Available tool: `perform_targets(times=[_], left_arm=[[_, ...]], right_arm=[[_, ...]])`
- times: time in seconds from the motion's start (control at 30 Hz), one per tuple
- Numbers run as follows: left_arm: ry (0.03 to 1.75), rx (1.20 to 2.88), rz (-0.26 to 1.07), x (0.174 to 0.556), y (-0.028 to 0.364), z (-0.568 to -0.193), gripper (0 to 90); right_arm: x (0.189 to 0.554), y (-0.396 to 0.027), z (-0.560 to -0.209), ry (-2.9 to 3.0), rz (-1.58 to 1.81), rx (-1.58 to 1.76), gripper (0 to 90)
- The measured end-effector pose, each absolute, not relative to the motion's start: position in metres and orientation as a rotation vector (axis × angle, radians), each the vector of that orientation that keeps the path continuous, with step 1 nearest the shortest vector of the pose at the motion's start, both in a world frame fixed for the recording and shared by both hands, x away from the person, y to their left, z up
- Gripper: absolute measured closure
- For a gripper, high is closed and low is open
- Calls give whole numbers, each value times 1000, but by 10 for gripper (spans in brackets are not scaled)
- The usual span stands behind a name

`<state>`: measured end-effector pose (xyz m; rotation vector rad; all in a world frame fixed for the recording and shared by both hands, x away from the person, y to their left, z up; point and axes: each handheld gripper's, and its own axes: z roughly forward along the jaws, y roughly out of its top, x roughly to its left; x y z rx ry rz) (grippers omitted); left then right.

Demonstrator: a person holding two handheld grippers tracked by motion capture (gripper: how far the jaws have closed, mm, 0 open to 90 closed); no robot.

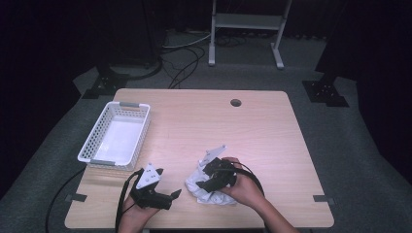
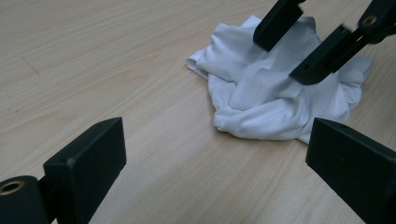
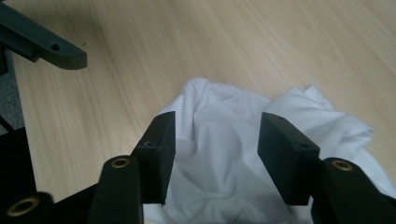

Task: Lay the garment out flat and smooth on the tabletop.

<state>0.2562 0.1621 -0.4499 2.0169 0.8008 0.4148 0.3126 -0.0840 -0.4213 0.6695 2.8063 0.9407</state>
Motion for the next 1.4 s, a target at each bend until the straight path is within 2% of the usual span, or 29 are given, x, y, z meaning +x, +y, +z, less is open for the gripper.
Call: perform_targets(times=[0.17,0.27,0.47,0.5,0.9,1.4], left_arm=[[803,2017,412,256,163,-450,48],[805,2018,413,257,163,-451,48],[808,2021,411,257,163,-452,48],[808,2021,411,257,163,-452,48],[800,2031,409,257,160,-452,50],[768,2044,405,264,142,-445,51]], right_arm=[[321,-73,-433,2871,879,661,535],[323,-68,-439,2896,838,661,610],[321,-65,-442,2895,779,635,855],[320,-65,-442,2889,780,629,870],[320,-84,-416,2812,900,658,877],[320,-155,-364,2623,987,761,876]])
